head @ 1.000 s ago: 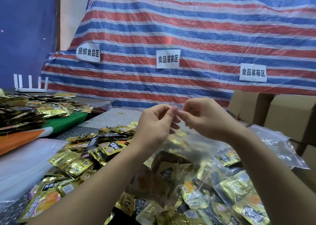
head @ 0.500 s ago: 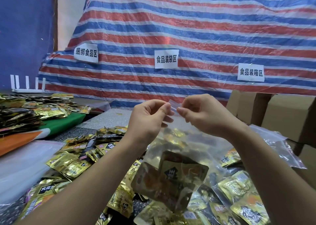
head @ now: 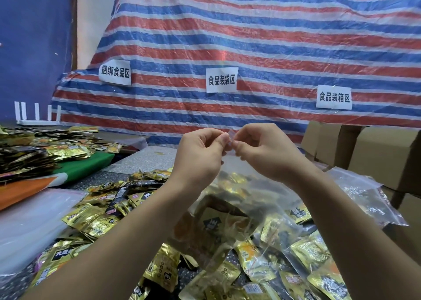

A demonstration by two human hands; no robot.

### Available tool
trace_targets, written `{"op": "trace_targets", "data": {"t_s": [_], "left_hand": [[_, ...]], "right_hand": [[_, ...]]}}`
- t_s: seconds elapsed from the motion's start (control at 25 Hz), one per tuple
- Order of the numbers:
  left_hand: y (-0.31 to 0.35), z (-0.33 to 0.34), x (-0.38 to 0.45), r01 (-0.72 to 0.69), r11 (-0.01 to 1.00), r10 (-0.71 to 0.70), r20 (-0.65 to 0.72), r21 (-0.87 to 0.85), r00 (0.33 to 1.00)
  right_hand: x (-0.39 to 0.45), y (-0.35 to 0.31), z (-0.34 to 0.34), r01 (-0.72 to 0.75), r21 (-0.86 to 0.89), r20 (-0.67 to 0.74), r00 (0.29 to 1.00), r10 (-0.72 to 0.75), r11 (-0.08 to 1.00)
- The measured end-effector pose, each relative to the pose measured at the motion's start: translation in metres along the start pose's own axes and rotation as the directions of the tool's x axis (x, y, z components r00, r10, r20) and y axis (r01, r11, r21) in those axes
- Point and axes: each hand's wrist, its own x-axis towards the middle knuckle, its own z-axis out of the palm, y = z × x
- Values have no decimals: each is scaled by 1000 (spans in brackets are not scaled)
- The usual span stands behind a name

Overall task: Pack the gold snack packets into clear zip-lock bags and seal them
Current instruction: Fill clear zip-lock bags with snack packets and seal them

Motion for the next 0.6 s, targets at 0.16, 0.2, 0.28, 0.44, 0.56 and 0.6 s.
{"op": "trace_targets", "data": {"t_s": [0.16, 0.2, 0.28, 0.44, 0.56, 0.6], "left_hand": [[3, -2, 1, -6, 996, 4, 25, 89, 1000], [2, -2, 0, -8, 995, 5, 28, 102, 1000], [1, -2, -1, -11, 993, 8, 32, 114, 999], [-1, -1, -2, -20, 988, 15, 29, 153, 999], [0, 0, -2, -42, 983, 38, 24, 180, 999], [1, -1, -2, -50, 982, 46, 27, 182, 999]], "right_hand": [[0, -1, -3, -72, 68, 54, 996, 69, 995], [0, -1, -3, -102, 94, 68, 993, 96, 990], [-1, -2, -2, -147, 121, 89, 987, 137, 982], [-2, -4, 1, -191, 136, 92, 979, 180, 972], [-2, -5, 2, -218, 139, 78, 975, 209, 966], [-1, -6, 1, -230, 138, 80, 972, 221, 963]]}}
